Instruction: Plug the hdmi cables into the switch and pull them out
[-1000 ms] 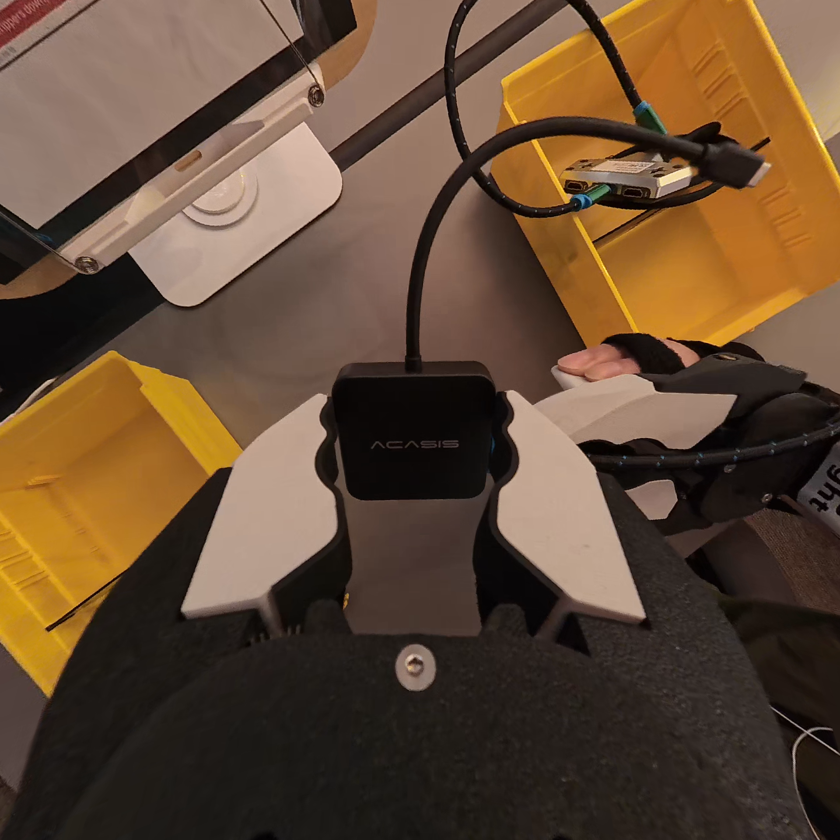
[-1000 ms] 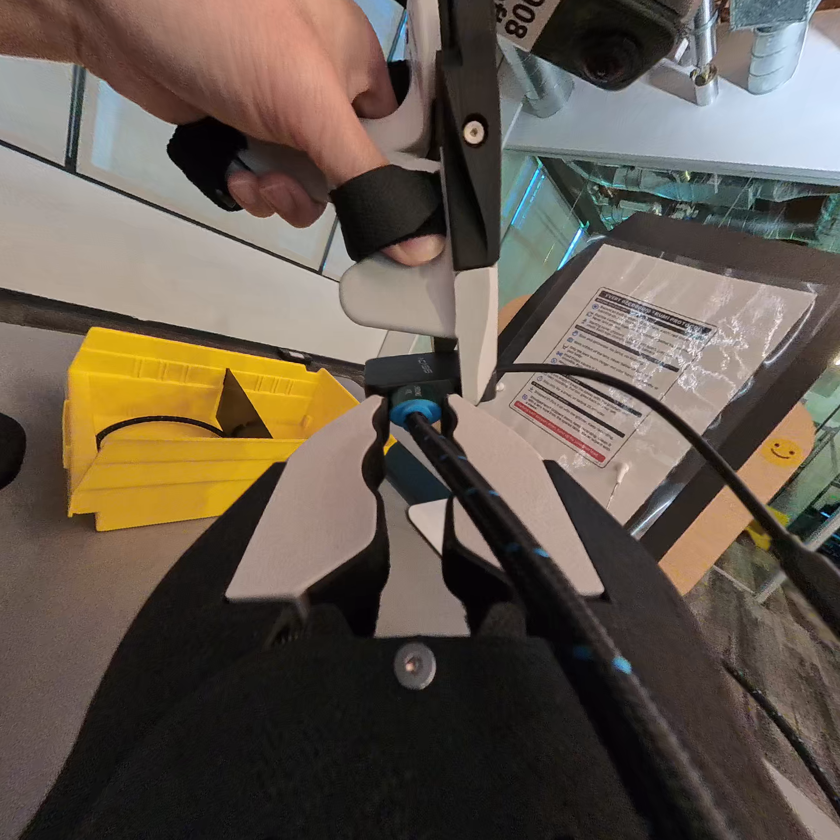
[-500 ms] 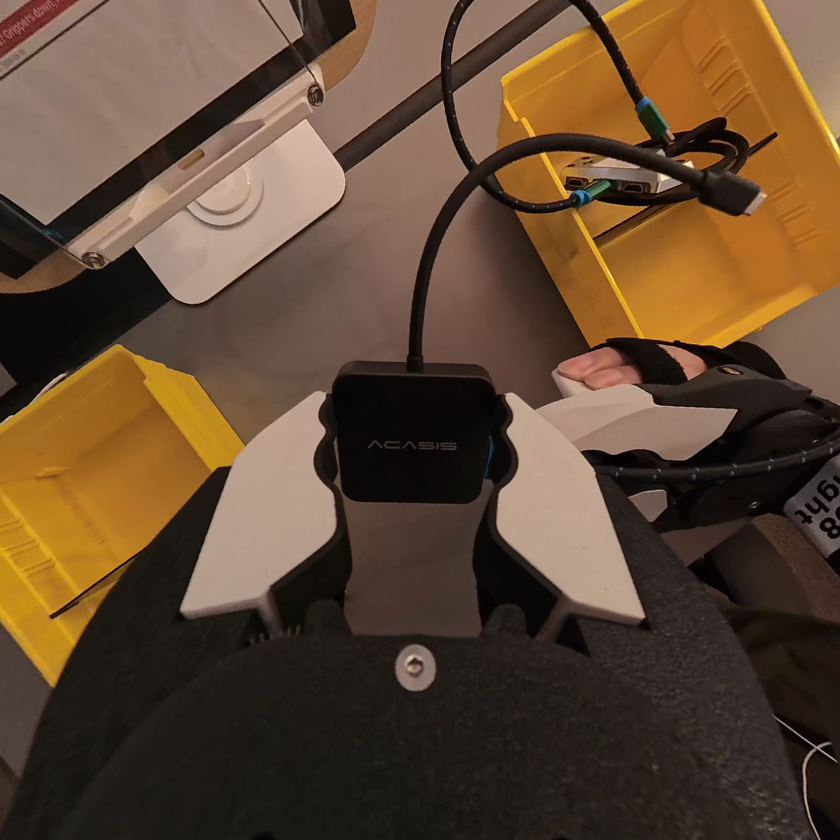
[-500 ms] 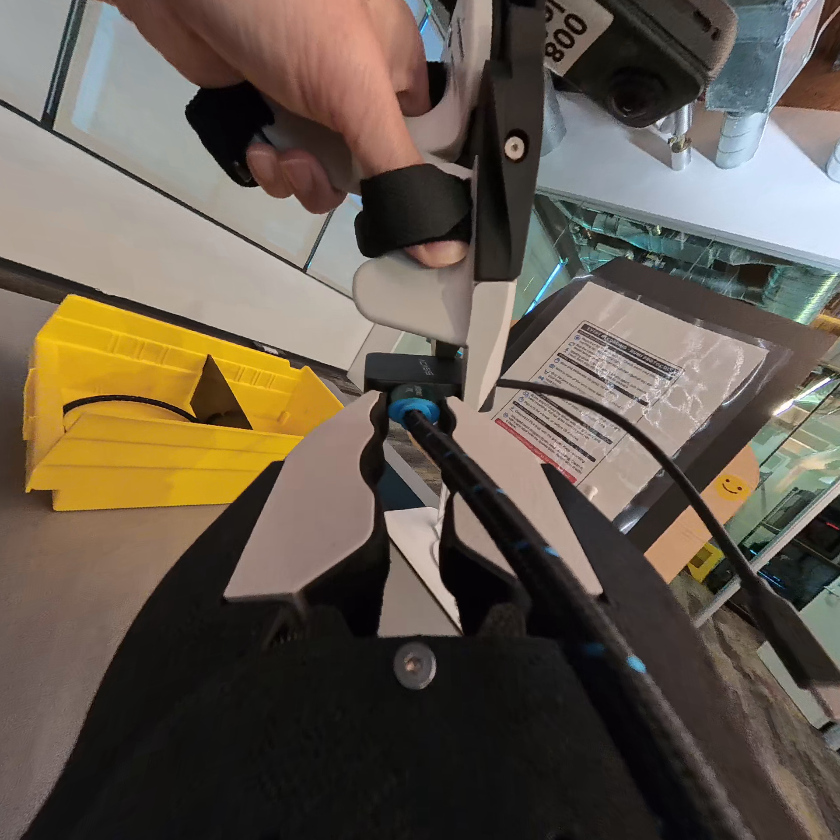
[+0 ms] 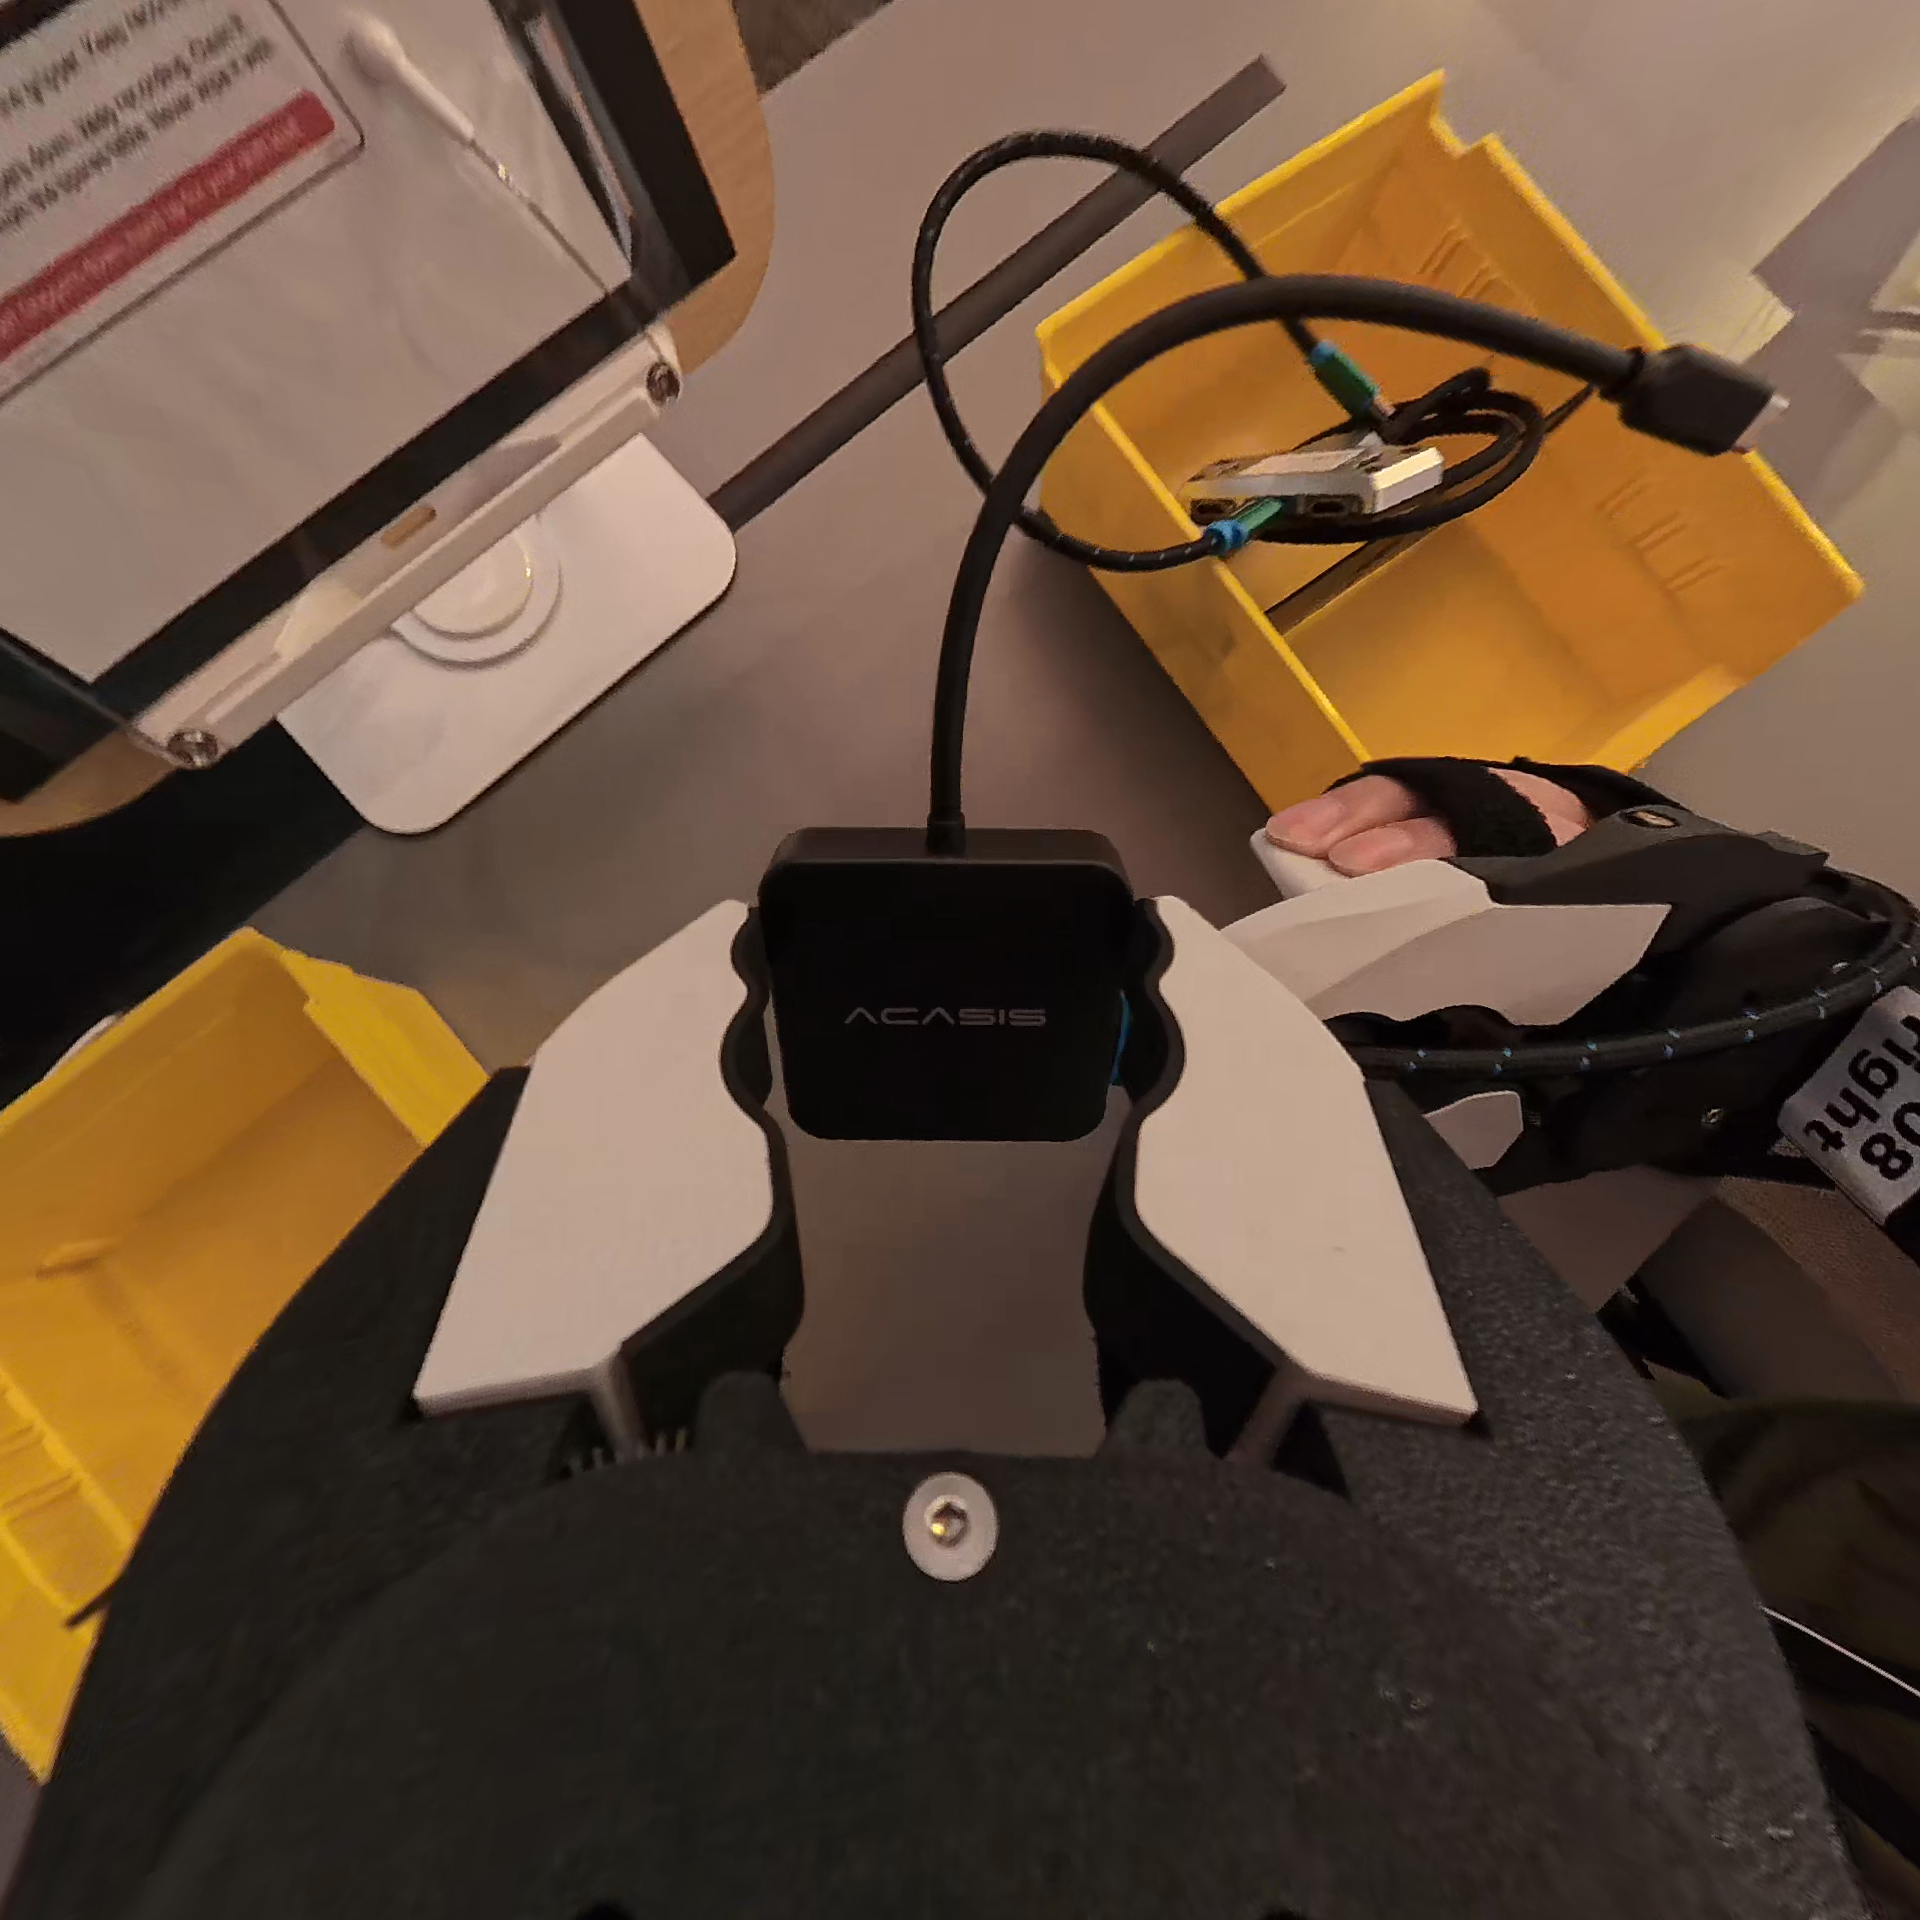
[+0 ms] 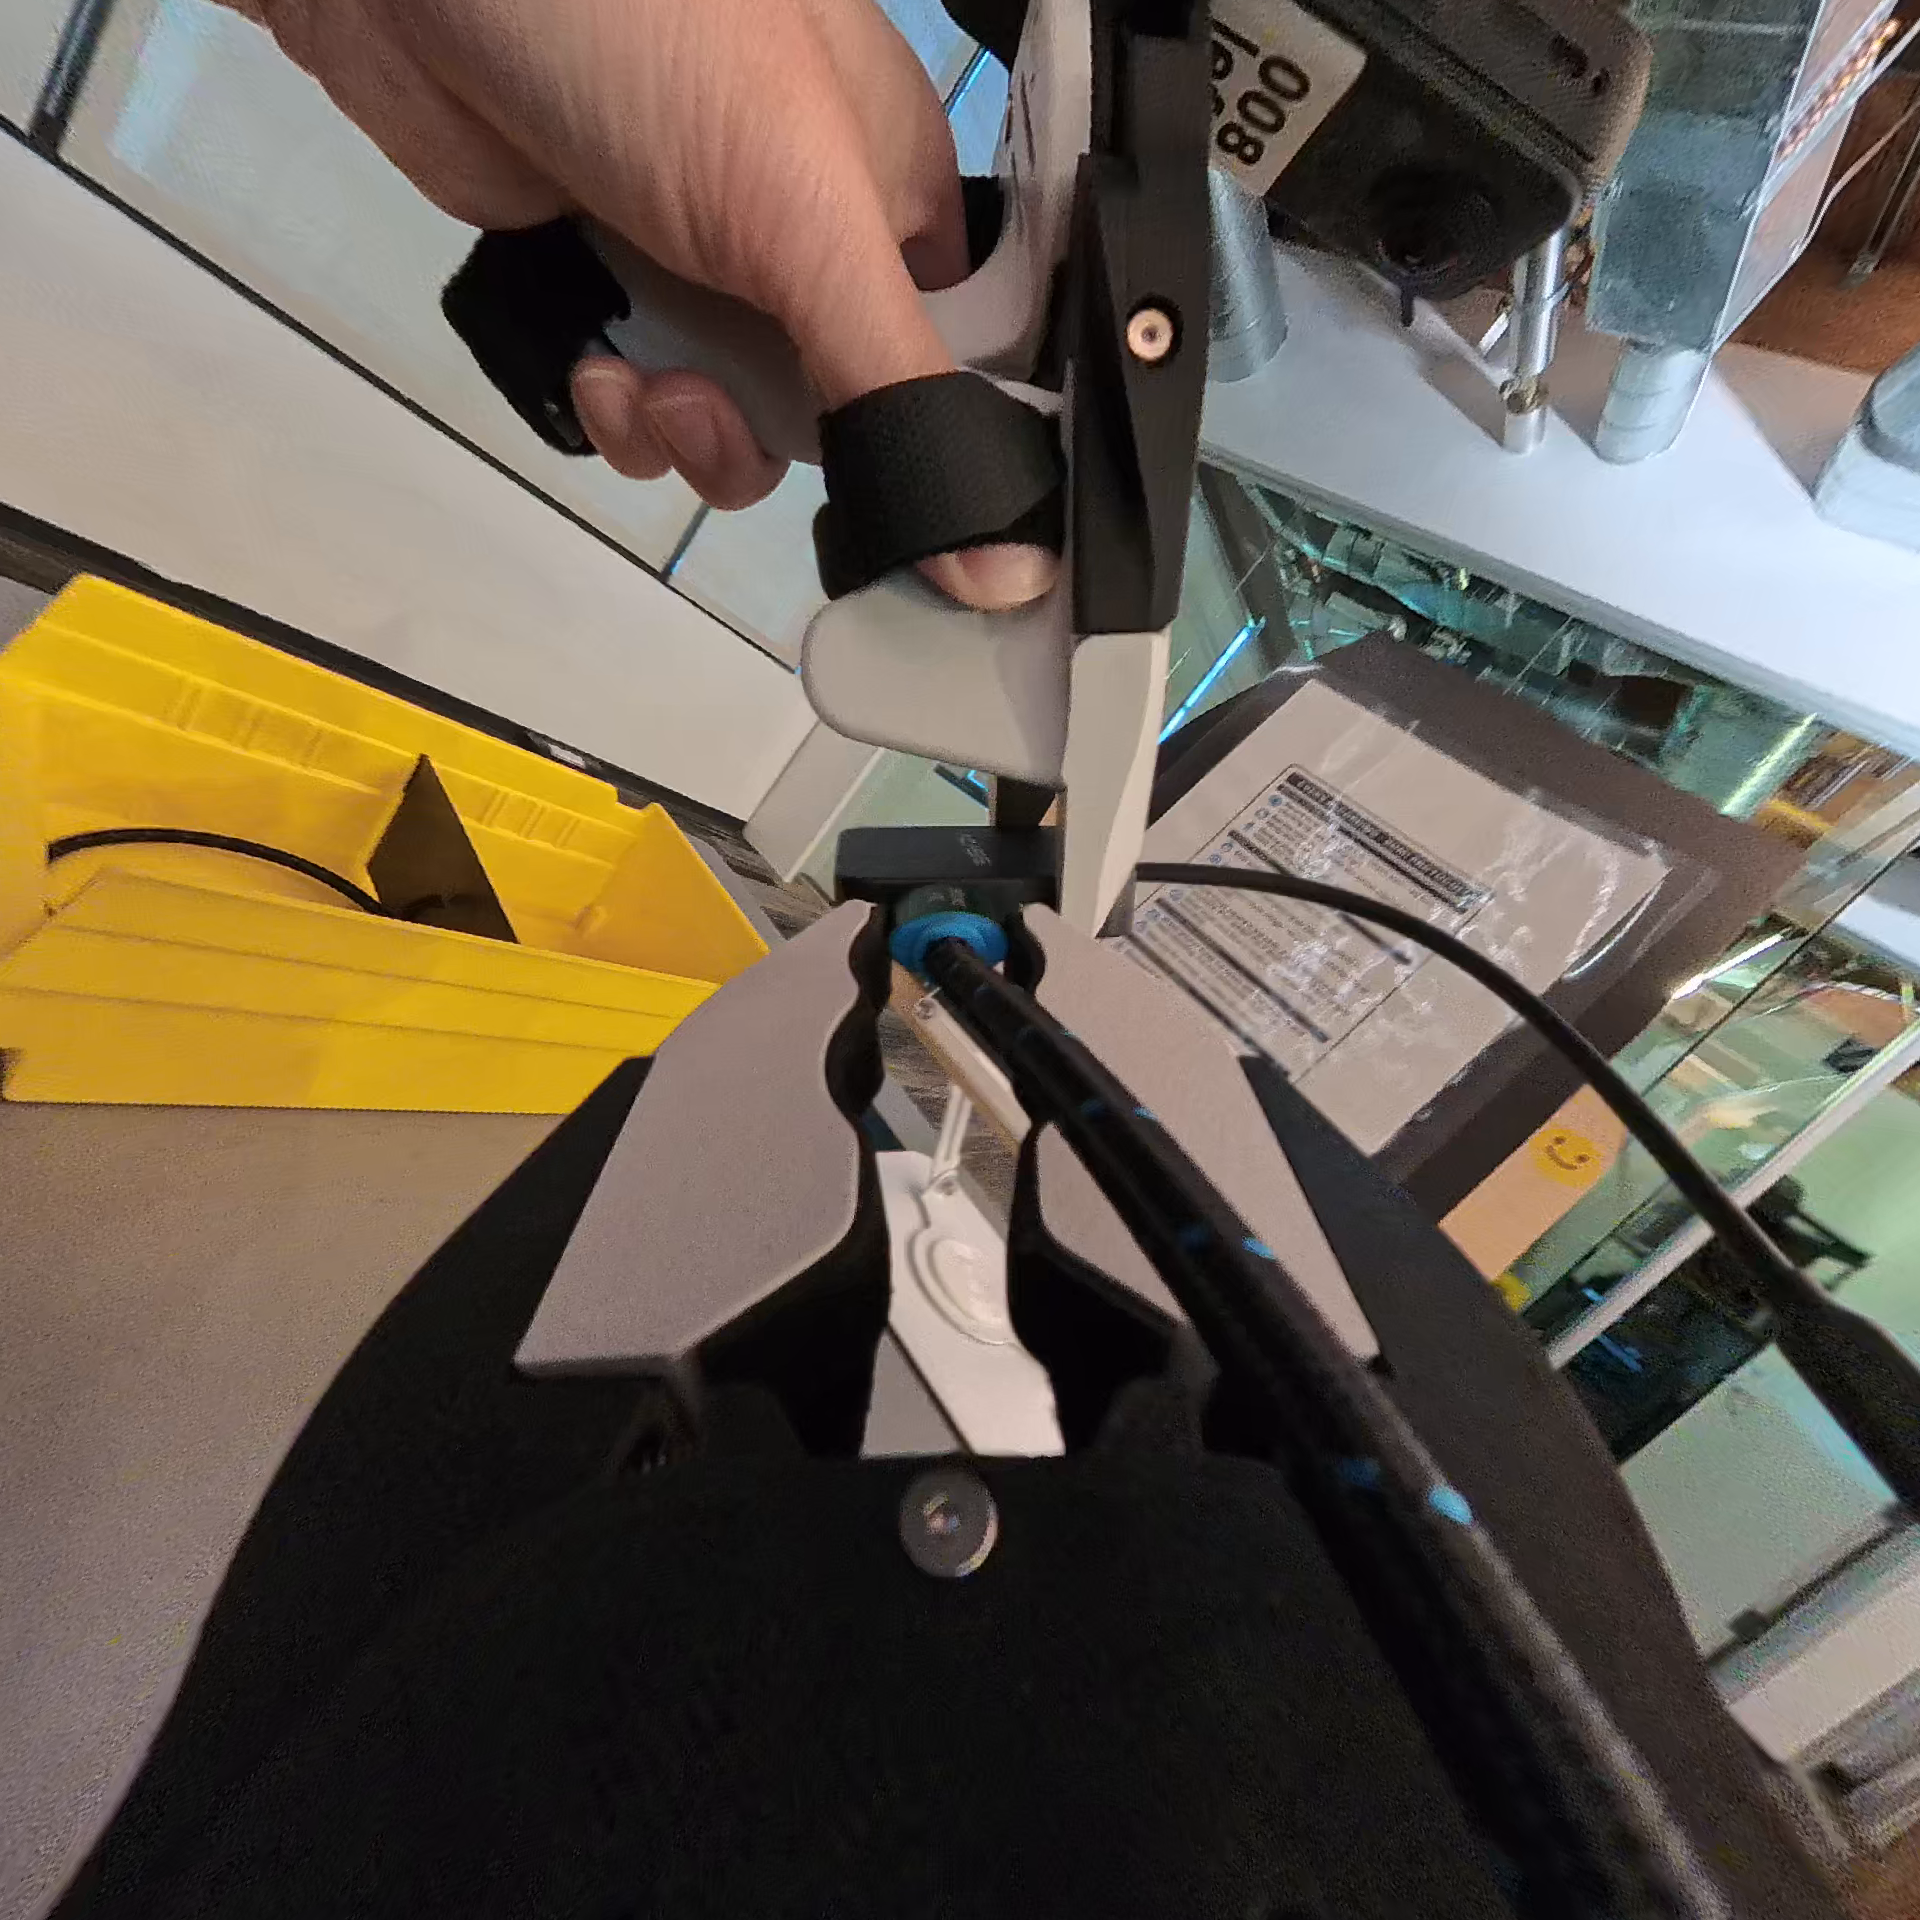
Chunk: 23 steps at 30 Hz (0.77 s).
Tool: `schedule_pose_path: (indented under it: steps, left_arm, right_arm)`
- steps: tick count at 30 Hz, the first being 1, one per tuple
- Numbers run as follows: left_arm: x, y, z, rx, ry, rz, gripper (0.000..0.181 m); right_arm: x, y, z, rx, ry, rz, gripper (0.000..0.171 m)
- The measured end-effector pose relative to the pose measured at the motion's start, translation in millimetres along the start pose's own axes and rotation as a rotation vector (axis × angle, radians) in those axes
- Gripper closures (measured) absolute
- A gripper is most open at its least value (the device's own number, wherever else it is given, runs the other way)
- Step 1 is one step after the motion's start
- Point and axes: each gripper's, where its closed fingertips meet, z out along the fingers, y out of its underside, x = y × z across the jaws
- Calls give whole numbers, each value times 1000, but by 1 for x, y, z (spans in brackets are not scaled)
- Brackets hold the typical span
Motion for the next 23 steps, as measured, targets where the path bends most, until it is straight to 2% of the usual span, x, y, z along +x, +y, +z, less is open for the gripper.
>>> schedule_pose_path:
  steps: [1, 7, 11, 14, 16, 20, 23]
  left_arm:
    - [2, -2, -2, 17, 11, 14, 115]
    - [16, -8, -20, 132, 140, 9, 111]
    - [18, -1, -47, 241, 246, -15, 106]
    - [7, 11, -71, 377, 296, -21, 100]
    - [7, 23, -87, 480, 416, -44, 97]
    - [30, 49, -122, 656, 864, -97, 109]
    - [49, 65, -123, 697, 985, -41, 114]
  right_arm:
    - [2, -2, -1, 0, 8, -24, 149]
    - [0, -16, -4, -19, 40, -240, 149]
    - [-4, -25, -7, -10, 47, -372, 149]
    - [-6, -38, -12, 44, 4, -367, 149]
    - [-12, -51, -19, 124, -93, -308, 149]
    - [-21, -87, -44, 349, -307, -115, 149]
    - [-18, -104, -60, 474, -365, -52, 149]
